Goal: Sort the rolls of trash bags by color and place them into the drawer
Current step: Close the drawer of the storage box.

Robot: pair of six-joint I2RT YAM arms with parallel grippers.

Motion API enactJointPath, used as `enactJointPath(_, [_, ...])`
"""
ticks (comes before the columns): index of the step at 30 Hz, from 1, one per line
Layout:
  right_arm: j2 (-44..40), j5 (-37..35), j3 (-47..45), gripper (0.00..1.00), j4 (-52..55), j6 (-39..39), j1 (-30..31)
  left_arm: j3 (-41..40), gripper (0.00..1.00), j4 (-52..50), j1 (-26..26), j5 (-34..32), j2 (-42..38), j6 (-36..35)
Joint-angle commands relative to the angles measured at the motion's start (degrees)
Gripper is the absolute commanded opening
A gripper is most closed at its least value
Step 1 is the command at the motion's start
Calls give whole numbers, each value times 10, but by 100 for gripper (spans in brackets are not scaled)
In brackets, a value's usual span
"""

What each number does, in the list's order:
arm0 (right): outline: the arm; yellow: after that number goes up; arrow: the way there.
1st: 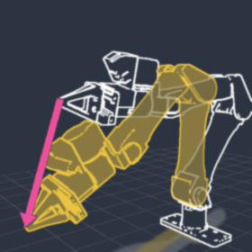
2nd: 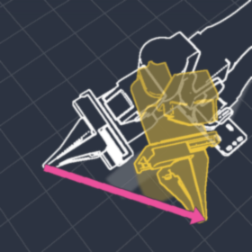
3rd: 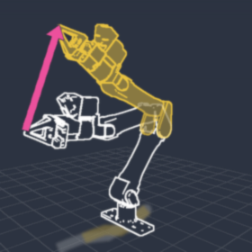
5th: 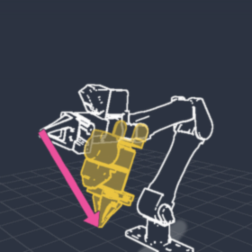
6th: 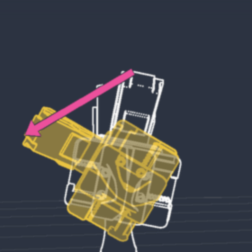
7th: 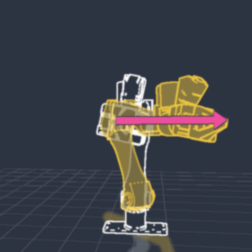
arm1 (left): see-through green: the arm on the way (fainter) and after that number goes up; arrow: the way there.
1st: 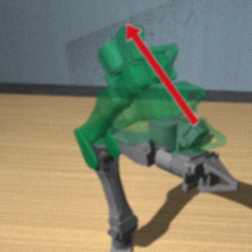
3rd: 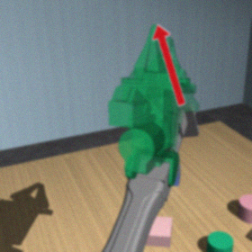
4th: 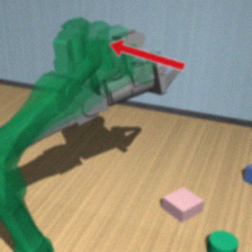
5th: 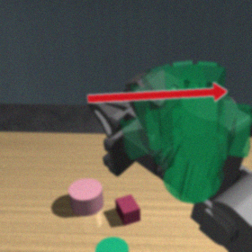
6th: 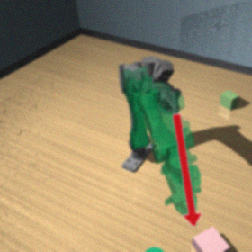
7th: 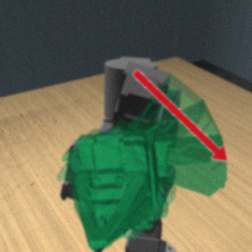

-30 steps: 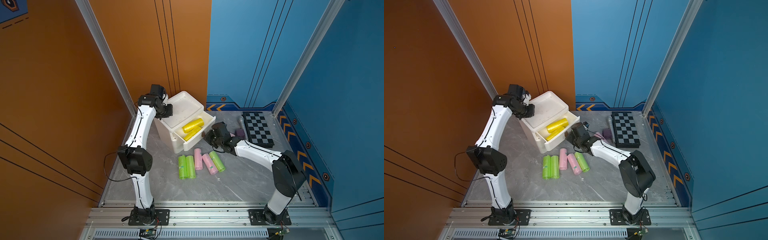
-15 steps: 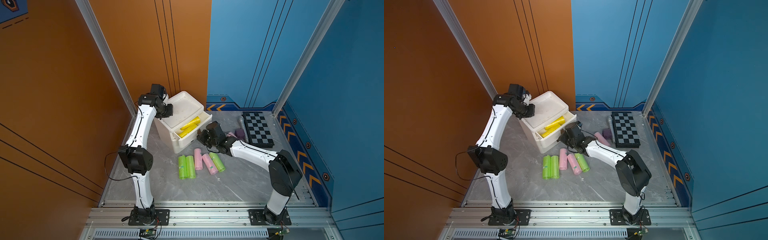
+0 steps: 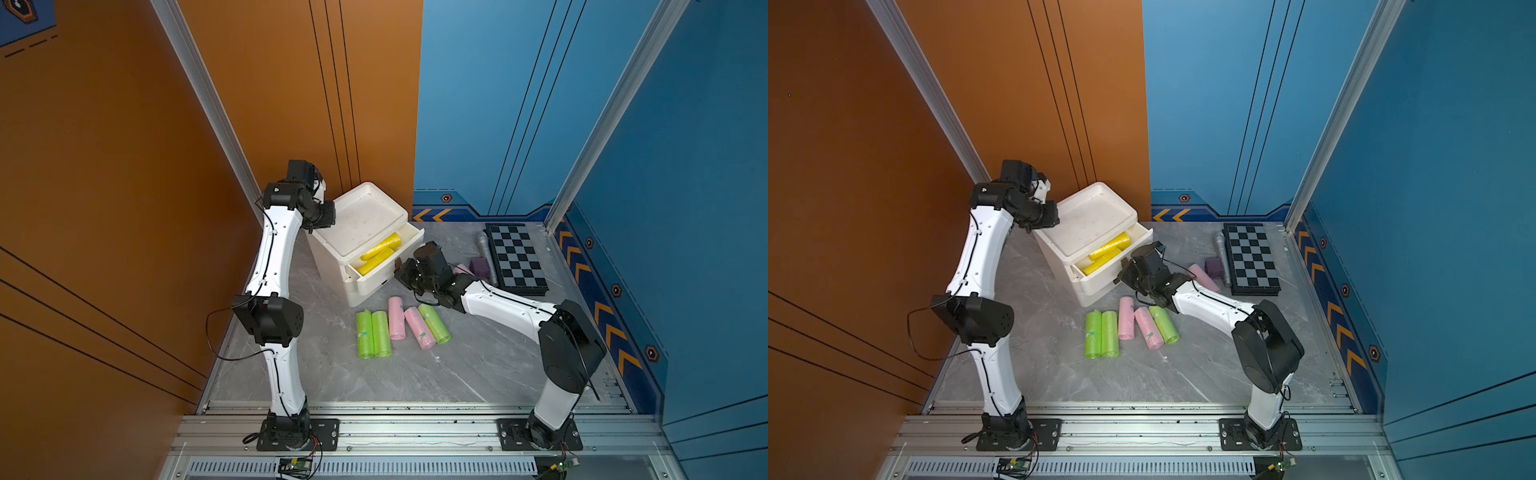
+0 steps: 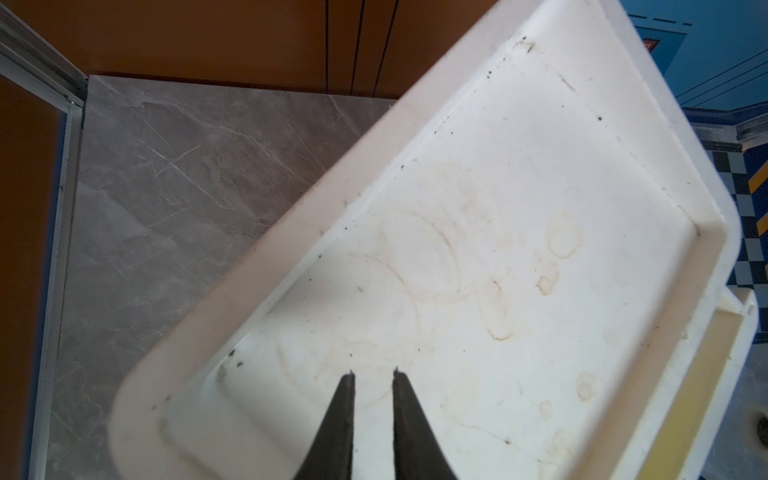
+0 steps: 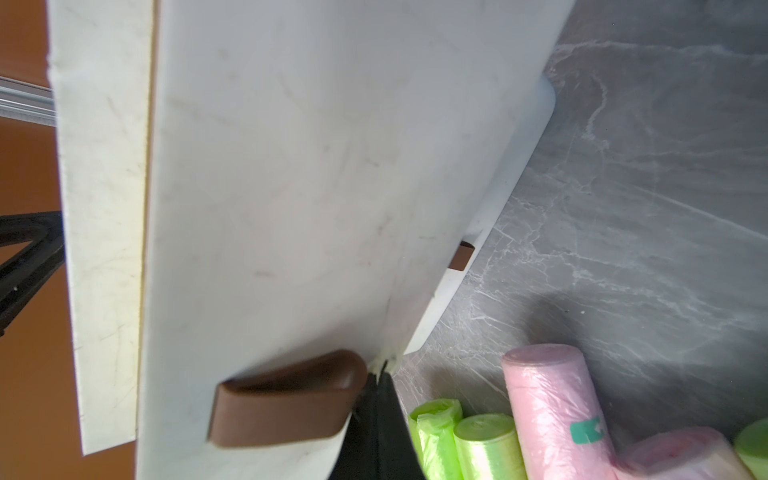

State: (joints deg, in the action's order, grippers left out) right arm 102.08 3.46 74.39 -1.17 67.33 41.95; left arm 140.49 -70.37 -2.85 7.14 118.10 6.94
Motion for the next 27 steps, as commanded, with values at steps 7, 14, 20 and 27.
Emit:
enactJointPath(7, [-25, 11, -10, 3, -18, 4, -6, 47, 28, -16, 17, 3, 19, -47])
enactJointPath(14, [-23, 16, -7, 3, -15, 5, -12, 63, 30, -15, 27, -6, 27, -95])
enactJointPath(20, [-17, 18, -4, 3, -18, 8, -13, 63, 21, -16, 34, -6, 40, -106])
enactJointPath(27, [-6, 24, 4, 3, -20, 11, -13, 72, 20, -16, 37, -14, 44, -110])
